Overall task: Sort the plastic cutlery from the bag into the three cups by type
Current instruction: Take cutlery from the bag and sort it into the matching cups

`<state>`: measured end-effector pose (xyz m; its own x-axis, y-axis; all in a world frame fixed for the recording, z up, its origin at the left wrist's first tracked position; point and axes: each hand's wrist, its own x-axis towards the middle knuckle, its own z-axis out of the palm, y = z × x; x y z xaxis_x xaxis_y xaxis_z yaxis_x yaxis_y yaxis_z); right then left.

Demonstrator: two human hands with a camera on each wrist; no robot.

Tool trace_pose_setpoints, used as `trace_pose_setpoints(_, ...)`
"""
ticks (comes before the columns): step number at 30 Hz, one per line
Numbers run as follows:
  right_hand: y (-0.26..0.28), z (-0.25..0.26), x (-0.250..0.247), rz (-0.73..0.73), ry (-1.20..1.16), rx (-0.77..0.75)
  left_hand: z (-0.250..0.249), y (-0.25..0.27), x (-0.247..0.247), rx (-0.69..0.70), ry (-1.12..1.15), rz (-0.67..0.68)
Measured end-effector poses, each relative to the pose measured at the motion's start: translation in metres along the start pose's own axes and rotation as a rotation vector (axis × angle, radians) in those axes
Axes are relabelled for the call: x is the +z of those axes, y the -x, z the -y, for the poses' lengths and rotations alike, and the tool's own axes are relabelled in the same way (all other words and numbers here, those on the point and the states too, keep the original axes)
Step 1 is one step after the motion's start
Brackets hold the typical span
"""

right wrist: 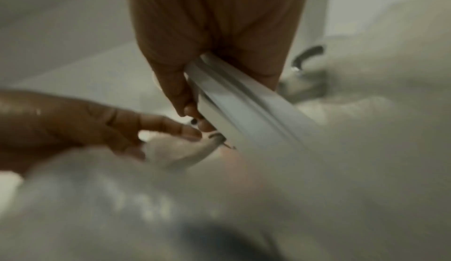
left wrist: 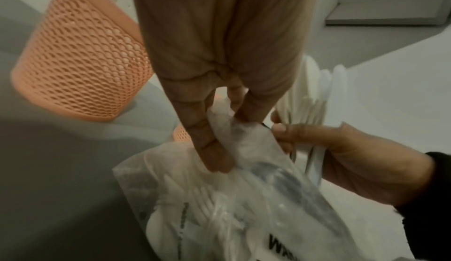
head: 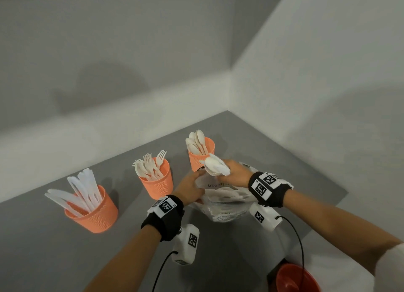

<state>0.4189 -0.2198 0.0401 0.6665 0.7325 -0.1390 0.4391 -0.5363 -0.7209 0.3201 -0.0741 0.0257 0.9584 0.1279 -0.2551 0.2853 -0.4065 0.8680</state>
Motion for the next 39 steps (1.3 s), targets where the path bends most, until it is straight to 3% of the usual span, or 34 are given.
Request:
trace_pose_setpoints(4,-0.005,0.025,-0.01,-0.059,-0.317,-0.006,0.005,0.008,-0.005,-0.018,0.103,-0.063)
trace_pose_setpoints(7,-0.015,0.052,-0.014,-0.138,-0.533,0.0,0.008,0.019,-0.015,0.005,0.223,-0.313)
trace_pose_setpoints(9,-0.027,0.07,-0.008,-0.178,-0.742,0.003,0.01,0.025,-0.024,-0.062,0.487,-0.437)
trace_pose_setpoints(12,-0.047,0.094,0.009,-0.253,-0.933,0.017,0.012,0.039,-0.036,-0.194,0.914,-0.409)
trace_pose_setpoints(16,-0.055,0.125,0.038,-0.27,-0.997,-0.002,0.025,0.057,-0.043,-0.357,1.139,-0.313)
trace_pose_setpoints(21,-0.059,0.147,0.077,-0.265,-0.955,-0.027,0.023,0.062,-0.05,-0.333,1.416,-0.327)
trace_pose_setpoints(27,-0.059,0.147,0.112,-0.251,-0.968,0.076,0.02,0.064,-0.05,-0.343,1.299,-0.428)
trace_pose_setpoints(32,-0.056,0.144,0.108,-0.197,-0.894,0.101,0.026,0.071,-0.049,-0.323,1.037,-0.332)
trace_pose_setpoints(34,-0.06,0.141,0.109,-0.214,-0.794,0.101,0.024,0.075,-0.053,-0.304,0.913,-0.373)
trace_pose_setpoints(39,-0.06,0.134,0.12,-0.263,-0.483,-0.037,0.018,0.074,-0.075,-0.04,0.781,-0.469)
